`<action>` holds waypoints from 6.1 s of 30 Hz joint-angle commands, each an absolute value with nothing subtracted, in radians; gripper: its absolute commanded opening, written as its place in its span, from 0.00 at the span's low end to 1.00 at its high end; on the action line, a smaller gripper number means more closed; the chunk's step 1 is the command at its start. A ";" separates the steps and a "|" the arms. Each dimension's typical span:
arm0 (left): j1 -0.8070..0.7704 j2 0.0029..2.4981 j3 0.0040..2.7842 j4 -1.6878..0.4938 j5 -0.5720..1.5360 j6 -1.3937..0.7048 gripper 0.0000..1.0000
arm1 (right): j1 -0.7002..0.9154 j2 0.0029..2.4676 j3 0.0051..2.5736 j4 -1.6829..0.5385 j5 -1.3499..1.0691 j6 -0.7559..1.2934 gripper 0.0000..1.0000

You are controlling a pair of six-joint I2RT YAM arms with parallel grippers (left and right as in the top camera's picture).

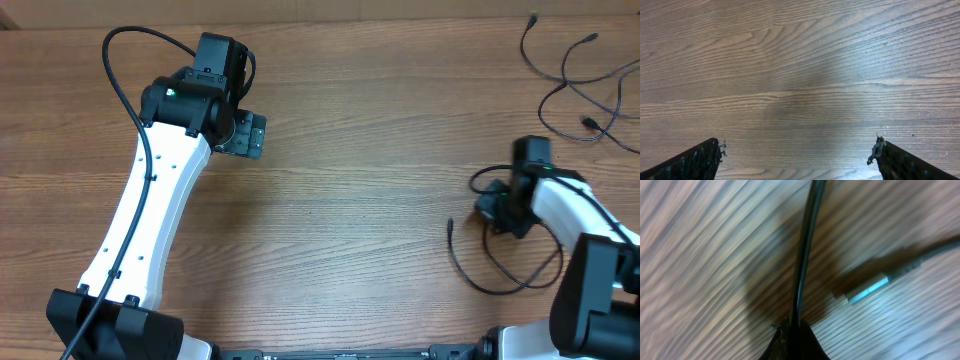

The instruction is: Untangle cables

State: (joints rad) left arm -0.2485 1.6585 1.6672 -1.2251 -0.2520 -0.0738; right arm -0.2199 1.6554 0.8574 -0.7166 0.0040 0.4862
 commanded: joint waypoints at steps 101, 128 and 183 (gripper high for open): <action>-0.247 1.664 1.663 -1.222 -0.264 -0.059 1.00 | -0.211 1.062 1.198 -1.016 -0.241 0.392 1.00; -0.247 1.664 1.663 -1.222 -0.264 -0.059 0.99 | -0.210 1.253 1.198 -1.016 -0.241 0.392 1.00; -0.249 1.161 1.663 -1.222 -0.262 -0.059 0.99 | -0.210 1.257 1.198 -1.016 -0.241 0.392 1.00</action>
